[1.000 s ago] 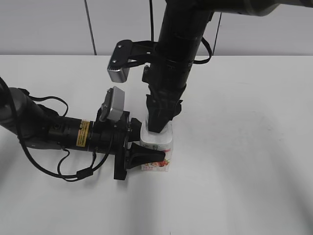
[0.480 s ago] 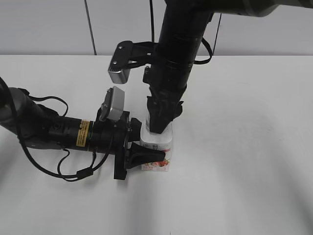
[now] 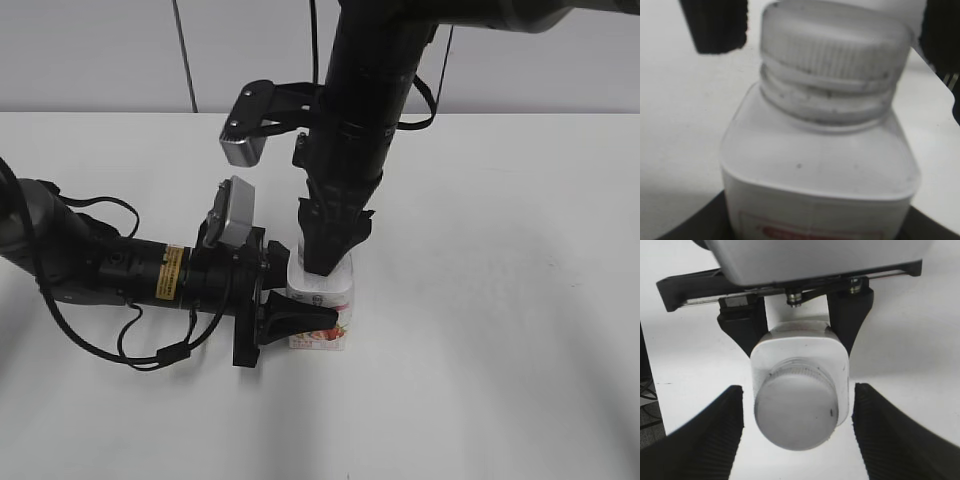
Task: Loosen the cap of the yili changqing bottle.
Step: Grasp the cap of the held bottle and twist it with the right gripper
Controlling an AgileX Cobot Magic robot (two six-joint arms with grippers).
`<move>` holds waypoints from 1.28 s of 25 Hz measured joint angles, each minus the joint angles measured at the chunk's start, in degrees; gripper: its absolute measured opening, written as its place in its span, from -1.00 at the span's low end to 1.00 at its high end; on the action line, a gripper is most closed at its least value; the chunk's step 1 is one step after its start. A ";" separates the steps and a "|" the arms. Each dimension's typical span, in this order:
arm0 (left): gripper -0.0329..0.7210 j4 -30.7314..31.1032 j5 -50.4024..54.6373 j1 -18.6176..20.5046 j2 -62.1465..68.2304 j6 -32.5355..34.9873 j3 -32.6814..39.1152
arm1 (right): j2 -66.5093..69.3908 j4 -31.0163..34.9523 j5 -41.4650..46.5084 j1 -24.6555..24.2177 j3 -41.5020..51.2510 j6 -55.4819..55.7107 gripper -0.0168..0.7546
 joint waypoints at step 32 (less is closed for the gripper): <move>0.06 -0.12 0.06 0.00 0.00 -0.04 0.00 | -3.68 -2.51 -0.02 0.00 -0.73 66.84 0.43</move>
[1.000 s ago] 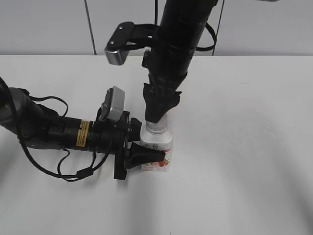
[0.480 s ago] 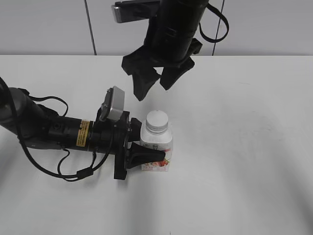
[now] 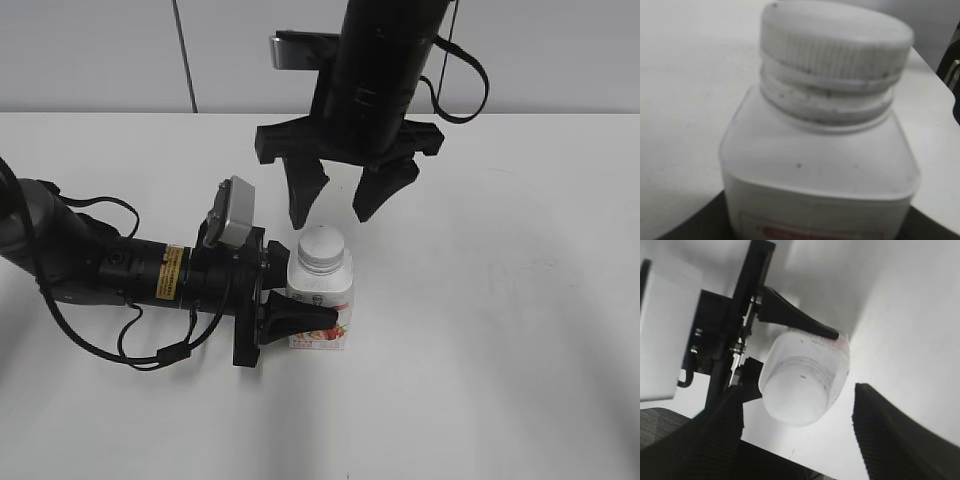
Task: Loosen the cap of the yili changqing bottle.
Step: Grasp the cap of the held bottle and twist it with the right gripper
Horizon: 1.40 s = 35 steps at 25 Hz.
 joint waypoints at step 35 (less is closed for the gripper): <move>0.06 0.00 -0.06 0.00 0.00 0.00 0.00 | 2.79 1.90 -1.69 0.96 3.11 6.29 0.40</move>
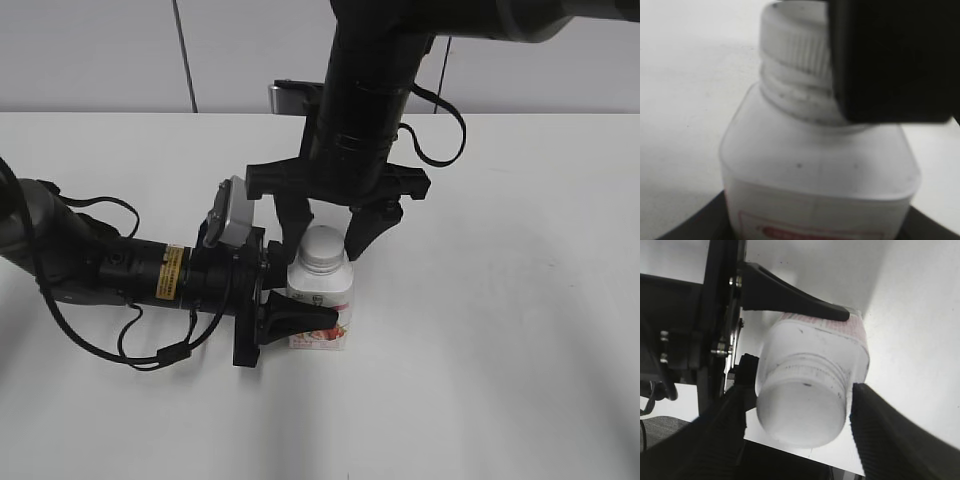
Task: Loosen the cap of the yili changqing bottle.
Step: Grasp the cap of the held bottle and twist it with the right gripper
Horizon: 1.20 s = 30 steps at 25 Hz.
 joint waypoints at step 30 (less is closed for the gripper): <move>0.06 0.12 0.00 0.00 0.00 0.20 0.00 | 0.00 -1.21 0.45 0.00 0.00 -70.48 0.07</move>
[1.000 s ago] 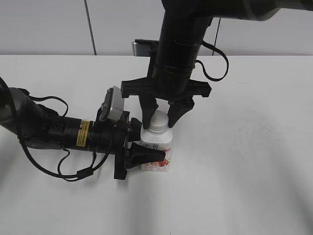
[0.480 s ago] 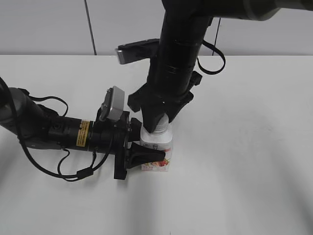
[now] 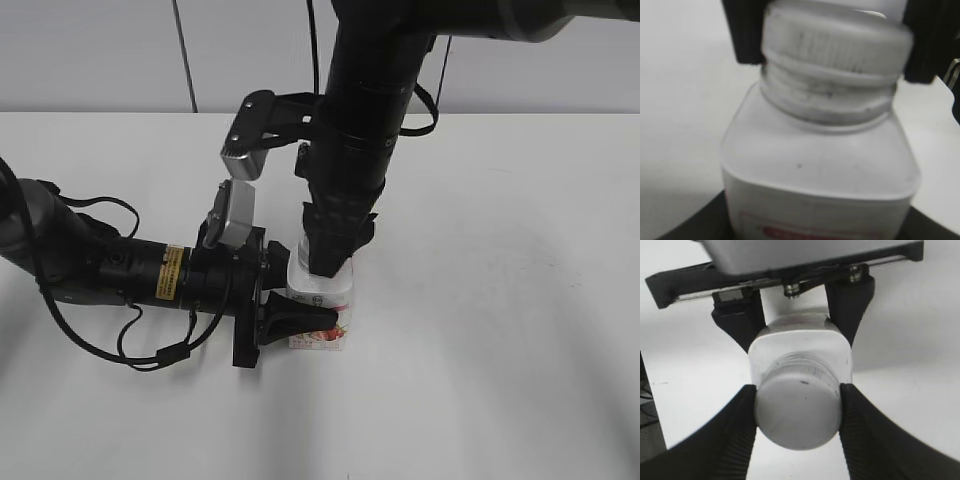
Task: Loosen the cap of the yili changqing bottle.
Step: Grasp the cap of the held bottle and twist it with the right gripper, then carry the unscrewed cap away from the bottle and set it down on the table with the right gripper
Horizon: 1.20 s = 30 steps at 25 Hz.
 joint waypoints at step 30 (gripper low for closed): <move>0.06 -0.09 0.00 0.00 0.00 -0.21 0.00 | -7.19 -3.06 0.97 -0.31 0.00 16.60 0.07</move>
